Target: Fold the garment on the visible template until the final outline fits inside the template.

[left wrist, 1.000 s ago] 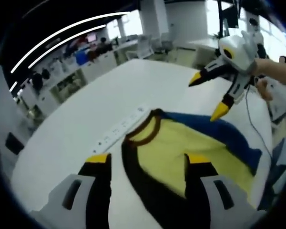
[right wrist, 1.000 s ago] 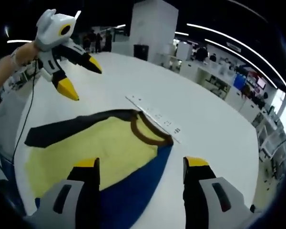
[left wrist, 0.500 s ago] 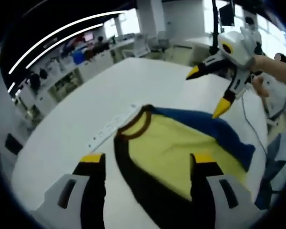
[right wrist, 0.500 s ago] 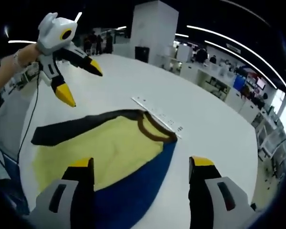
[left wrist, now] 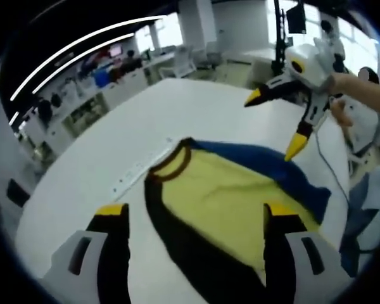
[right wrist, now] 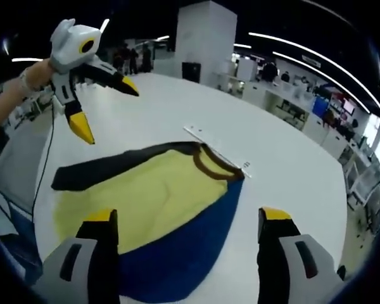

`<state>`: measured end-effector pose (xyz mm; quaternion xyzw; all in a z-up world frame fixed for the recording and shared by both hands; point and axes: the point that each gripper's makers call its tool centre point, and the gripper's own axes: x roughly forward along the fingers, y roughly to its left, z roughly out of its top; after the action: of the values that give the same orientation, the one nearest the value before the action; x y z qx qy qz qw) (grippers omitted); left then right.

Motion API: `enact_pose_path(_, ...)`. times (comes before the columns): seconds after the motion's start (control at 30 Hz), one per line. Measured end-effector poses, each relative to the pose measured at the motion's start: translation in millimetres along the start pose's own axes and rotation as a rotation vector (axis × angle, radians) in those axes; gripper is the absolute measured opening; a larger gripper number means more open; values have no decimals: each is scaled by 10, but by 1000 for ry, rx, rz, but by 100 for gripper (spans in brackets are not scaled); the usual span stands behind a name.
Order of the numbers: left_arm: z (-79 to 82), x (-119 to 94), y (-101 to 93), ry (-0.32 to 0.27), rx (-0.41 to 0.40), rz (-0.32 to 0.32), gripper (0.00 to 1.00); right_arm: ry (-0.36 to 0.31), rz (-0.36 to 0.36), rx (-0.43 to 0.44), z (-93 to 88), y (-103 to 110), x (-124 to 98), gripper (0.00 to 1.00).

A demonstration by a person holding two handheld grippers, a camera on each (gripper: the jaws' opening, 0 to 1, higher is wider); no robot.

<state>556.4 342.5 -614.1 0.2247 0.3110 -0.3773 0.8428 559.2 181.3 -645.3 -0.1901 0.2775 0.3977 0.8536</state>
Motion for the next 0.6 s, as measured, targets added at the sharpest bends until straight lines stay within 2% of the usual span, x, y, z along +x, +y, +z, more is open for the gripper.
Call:
enact_pose_path(0.27, -67, -72, -66, 5, -12, 5, 83, 4, 14, -9, -19, 76, -37, 98)
enact_pose_path(0.33, -86, -89, -95, 7, -20, -2, 86, -2, 9, -8, -11, 77, -51, 100)
enact_pose_path(0.6, -165, -185, -208, 8, -32, -8, 88, 2, 16, -8, -49, 184, -131, 100)
